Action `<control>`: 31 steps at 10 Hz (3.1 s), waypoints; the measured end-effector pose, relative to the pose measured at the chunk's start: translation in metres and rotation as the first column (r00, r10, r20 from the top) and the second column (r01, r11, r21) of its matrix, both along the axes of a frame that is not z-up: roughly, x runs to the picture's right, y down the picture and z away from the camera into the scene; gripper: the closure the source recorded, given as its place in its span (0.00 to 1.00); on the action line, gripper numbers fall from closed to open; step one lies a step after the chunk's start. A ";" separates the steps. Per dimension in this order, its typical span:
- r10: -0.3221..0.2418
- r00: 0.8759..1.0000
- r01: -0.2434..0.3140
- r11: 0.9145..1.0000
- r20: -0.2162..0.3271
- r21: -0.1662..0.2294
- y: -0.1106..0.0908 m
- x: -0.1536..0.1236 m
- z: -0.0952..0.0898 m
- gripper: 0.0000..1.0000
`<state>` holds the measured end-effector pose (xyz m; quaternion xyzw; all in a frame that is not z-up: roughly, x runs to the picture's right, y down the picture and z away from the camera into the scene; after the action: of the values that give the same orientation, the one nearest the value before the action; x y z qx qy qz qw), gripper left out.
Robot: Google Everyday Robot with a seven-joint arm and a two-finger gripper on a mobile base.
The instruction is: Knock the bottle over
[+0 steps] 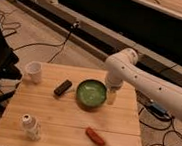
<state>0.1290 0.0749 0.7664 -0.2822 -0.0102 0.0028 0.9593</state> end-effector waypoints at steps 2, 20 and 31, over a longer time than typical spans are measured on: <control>0.000 1.000 0.000 1.000 0.000 0.000 0.000 0.000 0.000 0.20; 0.000 1.000 0.000 1.000 -0.001 0.000 0.000 0.000 0.000 0.72; -0.219 0.875 0.282 0.955 0.432 -0.087 0.107 -0.132 -0.054 1.00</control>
<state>-0.0032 0.1822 0.7129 -0.3452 -0.1781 -0.1815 0.9034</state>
